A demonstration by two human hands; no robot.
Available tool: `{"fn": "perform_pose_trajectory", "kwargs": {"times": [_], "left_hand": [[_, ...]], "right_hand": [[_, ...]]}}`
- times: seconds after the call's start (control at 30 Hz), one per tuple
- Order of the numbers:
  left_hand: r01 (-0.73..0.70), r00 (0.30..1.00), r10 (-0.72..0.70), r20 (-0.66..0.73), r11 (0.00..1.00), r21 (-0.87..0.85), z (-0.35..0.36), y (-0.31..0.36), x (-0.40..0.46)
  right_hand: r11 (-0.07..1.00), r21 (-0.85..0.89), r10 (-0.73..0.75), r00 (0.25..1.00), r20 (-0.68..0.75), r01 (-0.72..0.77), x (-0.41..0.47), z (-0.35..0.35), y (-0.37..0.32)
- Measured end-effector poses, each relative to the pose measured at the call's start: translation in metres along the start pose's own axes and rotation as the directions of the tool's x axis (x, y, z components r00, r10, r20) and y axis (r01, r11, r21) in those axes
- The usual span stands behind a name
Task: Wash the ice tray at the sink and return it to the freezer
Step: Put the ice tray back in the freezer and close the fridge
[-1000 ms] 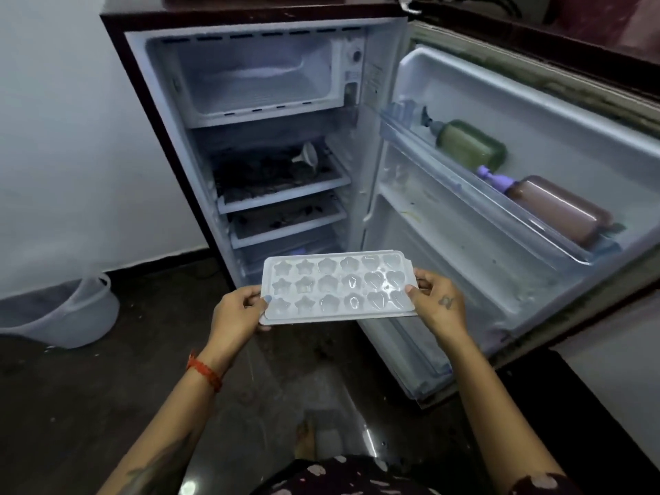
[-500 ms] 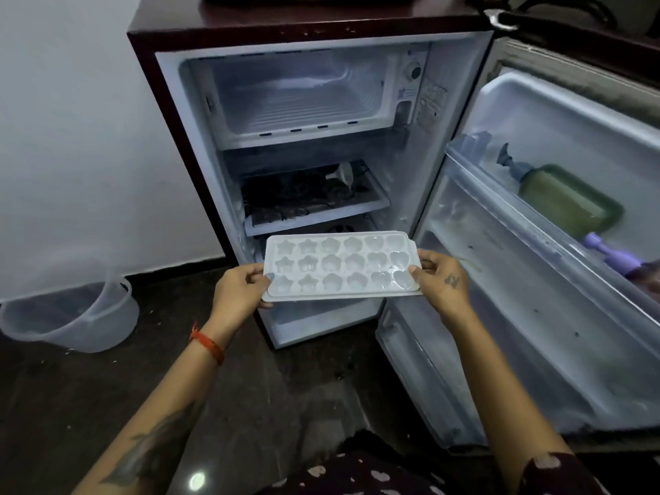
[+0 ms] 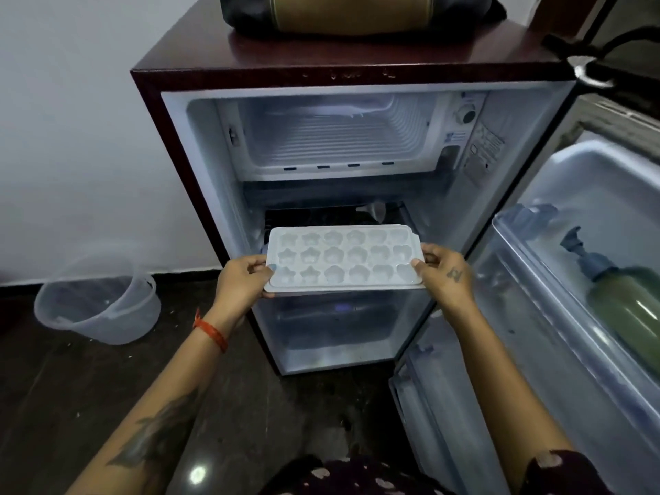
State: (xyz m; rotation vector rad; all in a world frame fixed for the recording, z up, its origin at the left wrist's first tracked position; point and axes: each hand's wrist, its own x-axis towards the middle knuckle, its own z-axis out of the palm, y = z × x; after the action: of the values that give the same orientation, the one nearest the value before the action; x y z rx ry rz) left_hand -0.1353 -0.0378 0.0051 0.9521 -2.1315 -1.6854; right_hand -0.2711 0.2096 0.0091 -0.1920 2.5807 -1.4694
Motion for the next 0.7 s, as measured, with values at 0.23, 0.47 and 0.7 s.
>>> {"fn": "perform_pose_trajectory", "kwargs": {"times": [0.23, 0.47, 0.7], "left_hand": [[0.019, 0.999, -0.021, -0.026, 0.998, -0.052, 0.002, 0.027, 0.029], [0.010, 0.997, -0.020, -0.070, 0.990, -0.140, 0.000, 0.056, 0.069], [-0.029, 0.987, 0.003, -0.158, 0.987, -0.161, 0.005, 0.079, 0.116]], "right_hand": [[1.000, 0.011, -0.027, 0.999, 0.030, 0.027, 0.054, 0.004, -0.023], [0.998, -0.010, -0.067, 0.997, -0.034, 0.067, 0.099, 0.006, -0.062], [0.995, -0.041, -0.092, 0.993, -0.070, 0.089, 0.150, 0.011, -0.095]]}}
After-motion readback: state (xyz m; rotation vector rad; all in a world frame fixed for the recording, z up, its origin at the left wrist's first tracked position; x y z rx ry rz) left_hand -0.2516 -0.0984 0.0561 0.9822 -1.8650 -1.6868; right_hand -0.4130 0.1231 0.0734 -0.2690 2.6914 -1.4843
